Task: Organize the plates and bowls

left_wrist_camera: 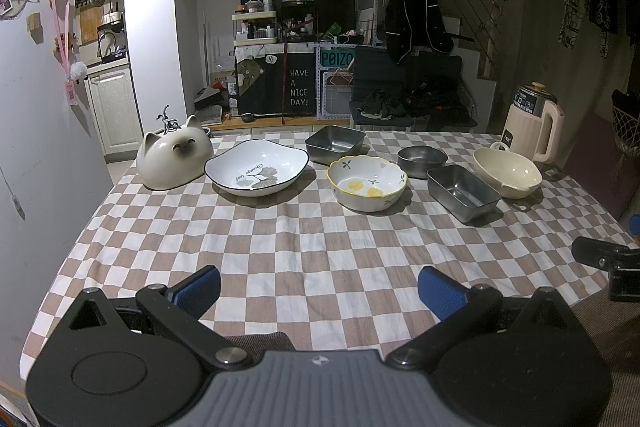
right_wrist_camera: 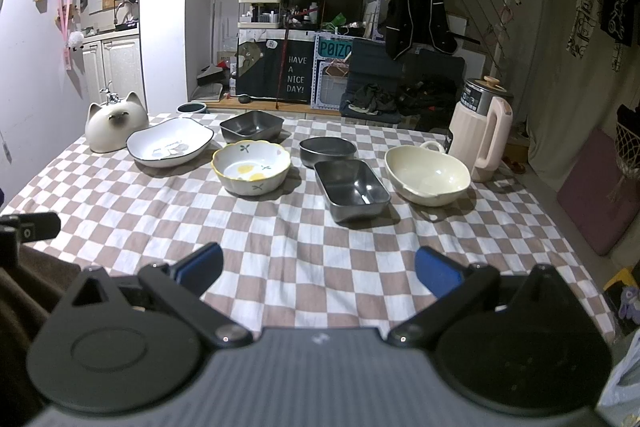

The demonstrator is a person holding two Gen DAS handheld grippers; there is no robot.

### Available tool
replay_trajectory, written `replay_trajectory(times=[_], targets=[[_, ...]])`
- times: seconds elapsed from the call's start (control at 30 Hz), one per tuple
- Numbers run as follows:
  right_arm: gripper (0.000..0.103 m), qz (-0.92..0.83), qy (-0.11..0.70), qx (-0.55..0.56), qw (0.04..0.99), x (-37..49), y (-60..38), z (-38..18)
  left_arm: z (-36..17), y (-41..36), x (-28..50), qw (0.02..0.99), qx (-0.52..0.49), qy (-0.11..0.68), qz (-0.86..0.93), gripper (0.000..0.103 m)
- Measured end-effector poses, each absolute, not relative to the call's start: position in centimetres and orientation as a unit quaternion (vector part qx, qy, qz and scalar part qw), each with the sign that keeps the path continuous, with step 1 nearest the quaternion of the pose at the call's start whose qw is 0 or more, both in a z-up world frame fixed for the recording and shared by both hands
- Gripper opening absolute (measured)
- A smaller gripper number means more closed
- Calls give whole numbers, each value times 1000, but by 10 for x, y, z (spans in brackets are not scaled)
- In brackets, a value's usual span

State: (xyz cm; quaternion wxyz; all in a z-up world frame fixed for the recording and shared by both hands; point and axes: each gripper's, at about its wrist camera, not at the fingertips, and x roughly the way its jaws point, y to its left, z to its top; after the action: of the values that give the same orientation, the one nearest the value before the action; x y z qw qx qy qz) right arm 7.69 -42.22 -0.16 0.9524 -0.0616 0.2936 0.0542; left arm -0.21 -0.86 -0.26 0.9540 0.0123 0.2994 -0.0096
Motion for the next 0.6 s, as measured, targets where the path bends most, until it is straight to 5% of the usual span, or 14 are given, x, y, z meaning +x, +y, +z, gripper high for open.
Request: replay_trajectory(times=[0.6], targets=[[103, 54, 294, -62, 952, 77, -422, -2, -3, -9, -2, 954, 11, 299, -9, 103]])
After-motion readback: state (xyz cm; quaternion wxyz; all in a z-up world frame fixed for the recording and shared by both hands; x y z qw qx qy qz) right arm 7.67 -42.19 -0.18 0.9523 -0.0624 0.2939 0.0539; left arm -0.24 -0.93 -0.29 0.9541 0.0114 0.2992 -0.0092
